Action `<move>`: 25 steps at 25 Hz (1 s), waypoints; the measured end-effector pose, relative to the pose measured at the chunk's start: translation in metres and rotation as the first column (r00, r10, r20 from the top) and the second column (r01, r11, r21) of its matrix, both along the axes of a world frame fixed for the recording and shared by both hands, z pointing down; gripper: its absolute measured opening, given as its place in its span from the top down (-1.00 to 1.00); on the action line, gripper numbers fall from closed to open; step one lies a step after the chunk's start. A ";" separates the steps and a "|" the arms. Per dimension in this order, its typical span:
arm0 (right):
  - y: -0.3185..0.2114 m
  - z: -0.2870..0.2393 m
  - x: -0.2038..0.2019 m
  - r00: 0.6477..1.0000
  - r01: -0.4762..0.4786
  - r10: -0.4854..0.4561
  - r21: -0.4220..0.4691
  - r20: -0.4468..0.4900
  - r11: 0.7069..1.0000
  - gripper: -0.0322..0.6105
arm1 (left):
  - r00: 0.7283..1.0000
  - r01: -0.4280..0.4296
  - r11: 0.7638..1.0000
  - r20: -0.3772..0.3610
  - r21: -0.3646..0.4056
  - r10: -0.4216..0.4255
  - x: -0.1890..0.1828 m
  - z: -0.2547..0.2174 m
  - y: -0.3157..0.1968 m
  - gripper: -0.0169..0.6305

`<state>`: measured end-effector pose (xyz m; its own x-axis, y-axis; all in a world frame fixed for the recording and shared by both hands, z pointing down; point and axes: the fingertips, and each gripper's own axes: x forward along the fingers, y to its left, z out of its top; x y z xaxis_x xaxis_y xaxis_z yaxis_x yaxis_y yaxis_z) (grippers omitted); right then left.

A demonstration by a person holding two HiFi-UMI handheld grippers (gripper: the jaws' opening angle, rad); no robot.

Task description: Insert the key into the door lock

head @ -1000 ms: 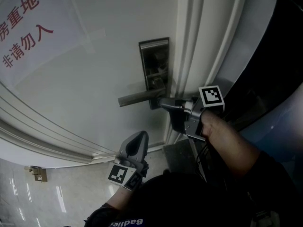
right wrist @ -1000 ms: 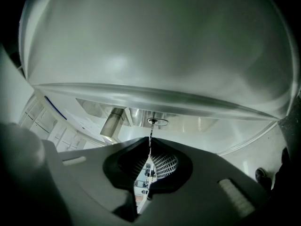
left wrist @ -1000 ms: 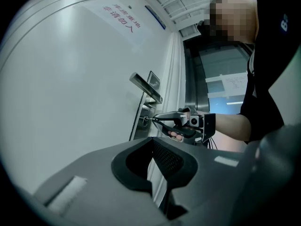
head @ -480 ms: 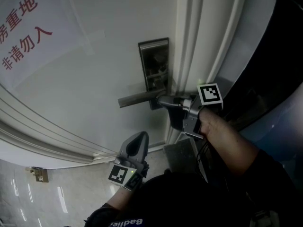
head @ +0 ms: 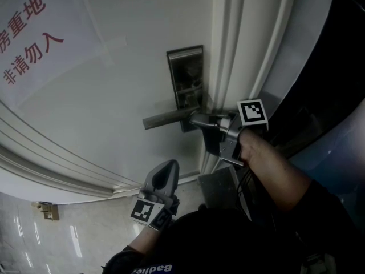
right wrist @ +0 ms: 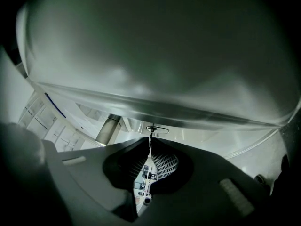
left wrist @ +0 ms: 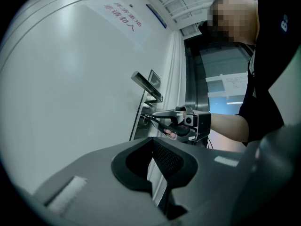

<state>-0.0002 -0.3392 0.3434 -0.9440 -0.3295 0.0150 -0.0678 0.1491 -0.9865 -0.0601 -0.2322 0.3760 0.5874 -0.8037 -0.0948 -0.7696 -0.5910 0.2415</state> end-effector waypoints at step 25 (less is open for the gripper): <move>0.049 0.005 0.000 0.998 -0.041 0.038 0.040 0.055 0.998 0.53 | 0.998 -0.060 0.998 0.028 0.023 0.059 -0.003 -0.007 0.029 0.89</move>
